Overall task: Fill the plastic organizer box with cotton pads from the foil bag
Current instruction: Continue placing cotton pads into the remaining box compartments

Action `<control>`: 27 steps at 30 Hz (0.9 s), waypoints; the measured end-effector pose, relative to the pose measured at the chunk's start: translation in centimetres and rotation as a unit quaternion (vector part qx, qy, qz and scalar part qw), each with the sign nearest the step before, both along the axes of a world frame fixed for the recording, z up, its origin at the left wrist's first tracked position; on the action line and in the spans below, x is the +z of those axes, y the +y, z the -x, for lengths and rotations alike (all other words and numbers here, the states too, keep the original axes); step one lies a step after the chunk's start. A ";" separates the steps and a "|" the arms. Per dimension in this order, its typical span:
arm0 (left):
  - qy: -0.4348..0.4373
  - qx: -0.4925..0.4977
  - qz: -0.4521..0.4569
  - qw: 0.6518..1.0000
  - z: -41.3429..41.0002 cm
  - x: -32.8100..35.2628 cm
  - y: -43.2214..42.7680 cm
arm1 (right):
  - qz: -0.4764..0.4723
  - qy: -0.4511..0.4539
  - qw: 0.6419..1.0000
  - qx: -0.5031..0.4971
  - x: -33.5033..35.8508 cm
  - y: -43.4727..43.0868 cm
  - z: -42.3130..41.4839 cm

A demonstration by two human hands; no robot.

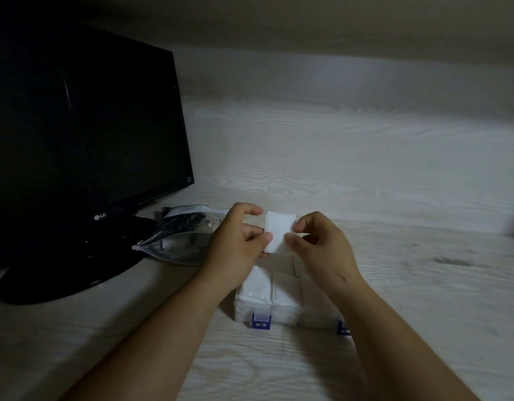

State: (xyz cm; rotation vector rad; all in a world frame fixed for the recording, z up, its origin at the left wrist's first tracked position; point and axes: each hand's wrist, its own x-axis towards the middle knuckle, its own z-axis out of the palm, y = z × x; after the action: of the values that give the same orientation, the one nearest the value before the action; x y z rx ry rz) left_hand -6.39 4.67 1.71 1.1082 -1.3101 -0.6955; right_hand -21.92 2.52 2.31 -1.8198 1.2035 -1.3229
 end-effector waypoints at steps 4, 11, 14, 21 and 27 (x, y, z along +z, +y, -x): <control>-0.057 0.014 0.021 0.998 0.0 -0.4 -0.4 | 0.010 0.003 1.000 -0.002 -0.1 -0.3 0.1; -0.211 0.030 -0.002 0.977 0.2 -1.1 -0.5 | 0.005 0.092 0.995 -0.023 -0.7 -0.9 0.2; -0.220 0.017 -0.019 0.975 0.0 -1.5 -0.8 | 0.010 0.129 0.991 -0.026 -0.8 -0.9 0.3; -0.219 0.013 -0.039 0.975 -0.3 -1.9 -1.2 | 0.027 0.168 0.985 -0.030 -1.2 -1.4 0.4; -0.217 0.011 -0.046 0.975 -0.4 -2.2 -1.4 | 0.033 0.170 0.985 -0.028 -1.3 -1.5 0.4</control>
State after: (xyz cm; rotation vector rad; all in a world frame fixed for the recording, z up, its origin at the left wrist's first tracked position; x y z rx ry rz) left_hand -5.98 3.27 -0.47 1.4008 -1.6429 -0.5161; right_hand -22.34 0.99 0.98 -2.1349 1.4081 -1.1215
